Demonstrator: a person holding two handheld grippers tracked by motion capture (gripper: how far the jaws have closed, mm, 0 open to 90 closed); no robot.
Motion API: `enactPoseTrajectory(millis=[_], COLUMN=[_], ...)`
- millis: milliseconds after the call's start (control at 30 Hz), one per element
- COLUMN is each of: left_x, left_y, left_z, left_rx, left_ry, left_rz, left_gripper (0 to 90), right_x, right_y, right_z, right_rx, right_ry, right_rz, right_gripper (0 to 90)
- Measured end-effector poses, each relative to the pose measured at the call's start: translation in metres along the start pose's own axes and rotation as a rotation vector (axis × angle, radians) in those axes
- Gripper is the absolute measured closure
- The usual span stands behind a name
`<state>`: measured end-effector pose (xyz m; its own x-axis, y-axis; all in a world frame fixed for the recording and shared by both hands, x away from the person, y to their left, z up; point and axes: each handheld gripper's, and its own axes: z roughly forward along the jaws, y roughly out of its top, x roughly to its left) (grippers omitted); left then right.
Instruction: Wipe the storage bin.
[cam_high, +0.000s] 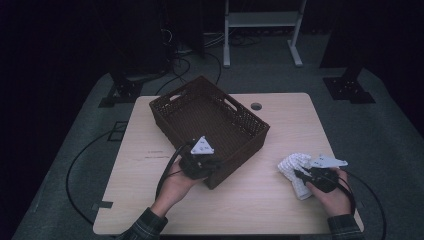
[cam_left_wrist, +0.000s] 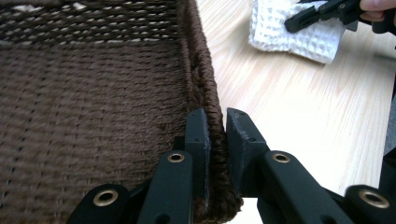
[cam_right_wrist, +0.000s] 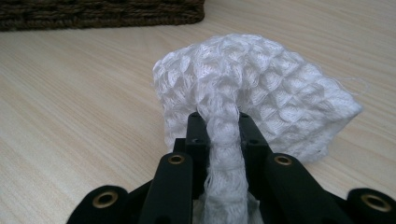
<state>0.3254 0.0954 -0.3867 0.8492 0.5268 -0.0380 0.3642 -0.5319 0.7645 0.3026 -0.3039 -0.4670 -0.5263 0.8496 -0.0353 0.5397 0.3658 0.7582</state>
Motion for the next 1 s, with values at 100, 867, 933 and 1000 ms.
enactPoseTrajectory(millis=[100,867,933,1000], left_x=[0.003,0.003,0.001,0.001], left_y=[-0.007,-0.028,-0.028,-0.028], left_z=[-0.006,-0.023,-0.024,-0.027], left_rx=[0.003,-0.036,-0.044,-0.054], left_ry=[-0.001,-0.054,-0.047,-0.028], left_rz=[-0.003,-0.004,0.004,0.011], left_gripper=[79.7,78.2,70.4,59.3], right_x=[0.001,0.004,0.004,0.004], right_y=[0.000,0.002,0.002,0.002], right_z=[0.001,0.004,0.004,0.004], right_rx=[0.002,0.009,0.009,0.008], right_ry=[0.000,0.000,0.000,0.001], right_rz=[0.001,-0.011,-0.010,-0.009], right_gripper=[77.9,77.9,77.9,77.9])
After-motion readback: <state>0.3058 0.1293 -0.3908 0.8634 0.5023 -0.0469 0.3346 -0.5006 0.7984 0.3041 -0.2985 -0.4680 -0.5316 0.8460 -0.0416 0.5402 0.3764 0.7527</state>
